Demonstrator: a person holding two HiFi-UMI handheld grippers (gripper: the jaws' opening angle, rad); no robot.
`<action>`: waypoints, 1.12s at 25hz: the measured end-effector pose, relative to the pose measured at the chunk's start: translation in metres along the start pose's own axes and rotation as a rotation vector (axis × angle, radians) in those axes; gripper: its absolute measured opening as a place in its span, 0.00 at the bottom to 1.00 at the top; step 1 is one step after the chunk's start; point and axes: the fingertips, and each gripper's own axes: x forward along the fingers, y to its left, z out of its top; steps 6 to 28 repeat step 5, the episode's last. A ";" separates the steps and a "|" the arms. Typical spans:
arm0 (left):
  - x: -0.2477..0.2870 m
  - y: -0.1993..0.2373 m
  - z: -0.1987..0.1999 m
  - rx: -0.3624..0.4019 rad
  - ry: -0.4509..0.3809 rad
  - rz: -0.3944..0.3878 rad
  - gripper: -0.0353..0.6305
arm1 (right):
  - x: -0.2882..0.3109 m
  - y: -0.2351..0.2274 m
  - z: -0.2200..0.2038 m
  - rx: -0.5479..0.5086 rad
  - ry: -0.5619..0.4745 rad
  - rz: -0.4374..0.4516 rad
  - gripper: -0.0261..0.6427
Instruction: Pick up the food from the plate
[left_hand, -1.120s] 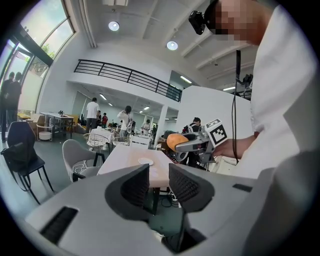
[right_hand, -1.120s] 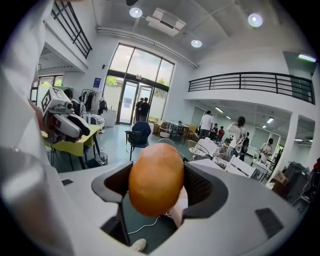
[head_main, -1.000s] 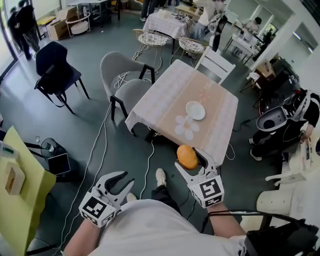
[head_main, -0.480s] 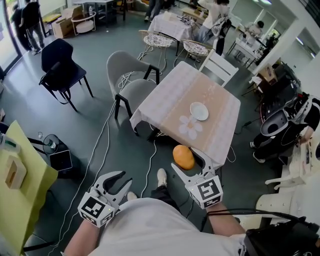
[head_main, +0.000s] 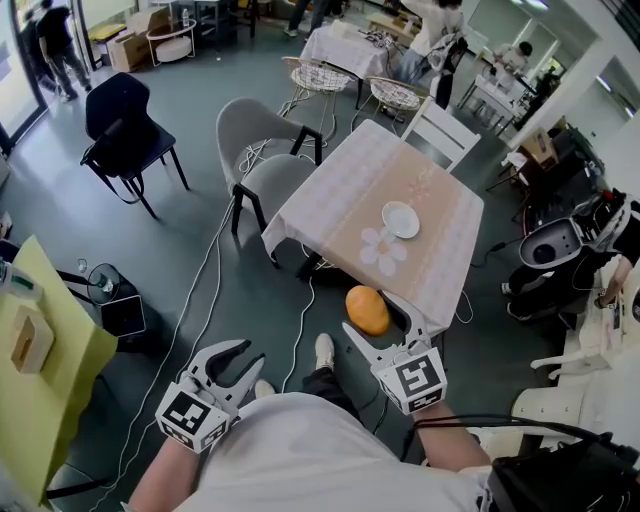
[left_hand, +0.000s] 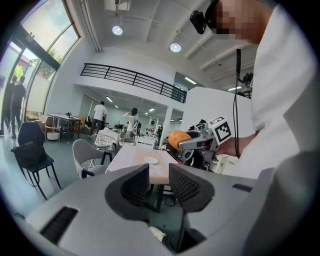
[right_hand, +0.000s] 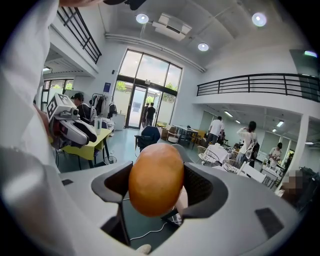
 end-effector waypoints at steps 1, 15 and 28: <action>0.001 0.000 0.000 0.001 0.003 -0.001 0.24 | -0.001 -0.001 -0.001 0.001 0.001 -0.001 0.53; 0.006 -0.004 0.002 0.006 0.007 -0.011 0.24 | -0.005 -0.006 -0.002 0.007 0.000 -0.011 0.53; 0.006 -0.004 0.002 0.006 0.007 -0.011 0.24 | -0.005 -0.006 -0.002 0.007 0.000 -0.011 0.53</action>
